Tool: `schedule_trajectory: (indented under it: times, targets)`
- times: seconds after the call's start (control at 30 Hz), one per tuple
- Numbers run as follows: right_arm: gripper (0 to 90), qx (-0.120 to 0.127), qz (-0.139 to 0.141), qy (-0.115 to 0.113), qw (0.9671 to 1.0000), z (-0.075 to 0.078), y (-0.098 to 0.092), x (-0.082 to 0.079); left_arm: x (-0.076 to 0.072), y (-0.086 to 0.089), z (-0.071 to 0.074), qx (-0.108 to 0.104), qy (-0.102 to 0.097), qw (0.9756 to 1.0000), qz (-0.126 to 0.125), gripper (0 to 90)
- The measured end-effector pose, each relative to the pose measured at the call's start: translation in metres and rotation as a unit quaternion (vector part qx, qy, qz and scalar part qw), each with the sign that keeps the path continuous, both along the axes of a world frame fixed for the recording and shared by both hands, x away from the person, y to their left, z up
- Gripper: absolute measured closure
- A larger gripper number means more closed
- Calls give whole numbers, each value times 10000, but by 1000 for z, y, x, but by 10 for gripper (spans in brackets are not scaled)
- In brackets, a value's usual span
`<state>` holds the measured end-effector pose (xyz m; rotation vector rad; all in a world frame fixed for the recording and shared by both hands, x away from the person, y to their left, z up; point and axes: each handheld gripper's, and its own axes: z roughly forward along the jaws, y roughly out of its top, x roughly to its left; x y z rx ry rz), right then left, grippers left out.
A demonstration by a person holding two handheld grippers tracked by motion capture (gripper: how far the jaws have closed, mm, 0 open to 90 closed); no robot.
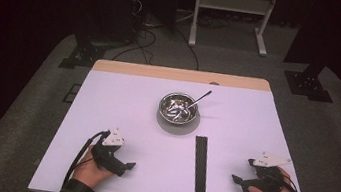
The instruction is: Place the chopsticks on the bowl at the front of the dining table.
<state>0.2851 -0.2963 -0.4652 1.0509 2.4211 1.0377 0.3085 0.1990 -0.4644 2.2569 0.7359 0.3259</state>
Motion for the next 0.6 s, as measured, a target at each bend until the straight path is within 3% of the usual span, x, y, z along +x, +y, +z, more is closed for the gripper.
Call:
schedule_trajectory:
  times: [0.6]
  targets:
    - [122, 101, -103, -33, 9999, 4, 2, 4, 0, 0, 0, 6, -9, 10000, -3, 0]
